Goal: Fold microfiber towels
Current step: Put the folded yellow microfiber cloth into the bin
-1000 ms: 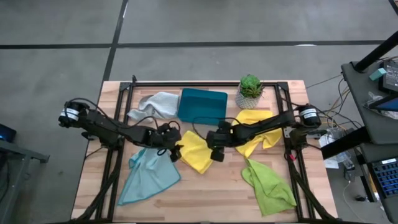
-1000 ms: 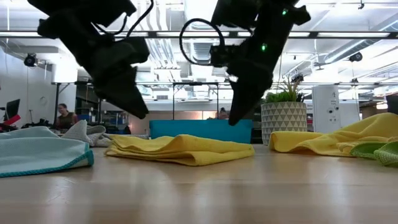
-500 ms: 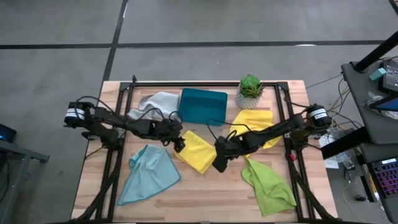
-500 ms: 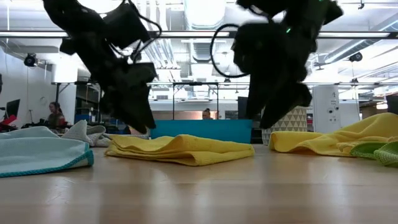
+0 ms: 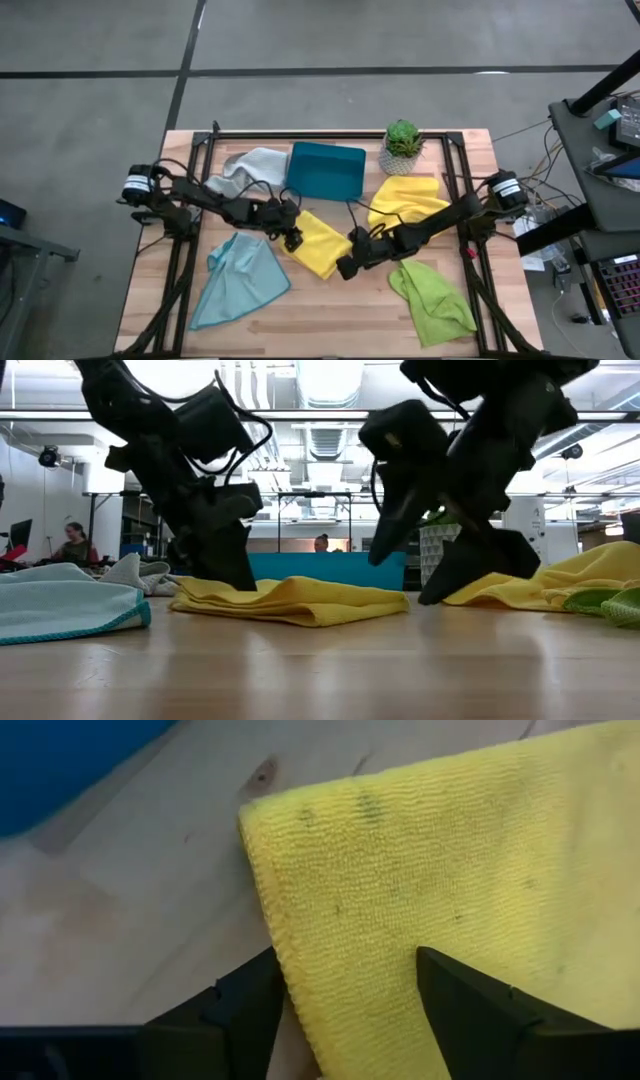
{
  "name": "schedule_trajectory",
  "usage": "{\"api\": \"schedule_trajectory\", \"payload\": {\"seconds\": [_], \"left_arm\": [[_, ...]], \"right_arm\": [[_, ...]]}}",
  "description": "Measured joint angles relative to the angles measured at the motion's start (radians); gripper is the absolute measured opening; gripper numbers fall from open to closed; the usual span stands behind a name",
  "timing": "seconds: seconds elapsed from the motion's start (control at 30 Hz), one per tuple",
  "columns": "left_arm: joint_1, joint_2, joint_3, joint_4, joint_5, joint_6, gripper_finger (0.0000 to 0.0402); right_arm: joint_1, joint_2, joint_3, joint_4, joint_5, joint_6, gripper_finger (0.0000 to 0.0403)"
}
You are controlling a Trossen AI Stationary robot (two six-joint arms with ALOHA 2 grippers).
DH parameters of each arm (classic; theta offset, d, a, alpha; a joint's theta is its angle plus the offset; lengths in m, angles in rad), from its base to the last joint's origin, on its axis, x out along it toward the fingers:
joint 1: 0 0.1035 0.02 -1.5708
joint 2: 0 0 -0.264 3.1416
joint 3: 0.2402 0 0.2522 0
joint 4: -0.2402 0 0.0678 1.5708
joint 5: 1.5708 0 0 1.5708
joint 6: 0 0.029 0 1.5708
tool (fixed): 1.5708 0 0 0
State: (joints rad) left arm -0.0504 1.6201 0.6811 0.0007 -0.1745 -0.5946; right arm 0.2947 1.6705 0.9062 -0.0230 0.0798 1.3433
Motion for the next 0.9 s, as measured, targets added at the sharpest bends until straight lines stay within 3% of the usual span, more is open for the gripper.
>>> {"api": "schedule_trajectory", "payload": {"seconds": [0.17, 0.4, 0.6, 0.8, 0.9], "left_arm": [[-0.029, 0.0, -0.001, 0.011, 0.005, -0.001, 0.0152], [-0.076, 0.001, -0.003, 0.023, -0.001, -0.004, 0.0099], [-0.107, 0.001, -0.006, 0.048, -0.003, -0.006, 0.0067], [-0.137, 0.001, -0.009, 0.052, -0.082, -0.016, 0.0011], [-0.148, 0.0, -0.014, 0.072, -0.115, -0.027, 0.0005]], "right_arm": [[0.0, 0.043, -0.009, 0.075, 0.086, 0.036, 0.0295], [0.0, 0.138, -0.008, 0.267, 0.106, 0.067, 0.0279], [-0.005, 0.157, -0.007, 0.289, 0.118, 0.049, 0.0196], [-0.004, 0.14, -0.01, 0.281, 0.155, -0.035, 0.0092], [-0.005, 0.137, -0.01, 0.279, 0.162, -0.089, 0.0042]]}}
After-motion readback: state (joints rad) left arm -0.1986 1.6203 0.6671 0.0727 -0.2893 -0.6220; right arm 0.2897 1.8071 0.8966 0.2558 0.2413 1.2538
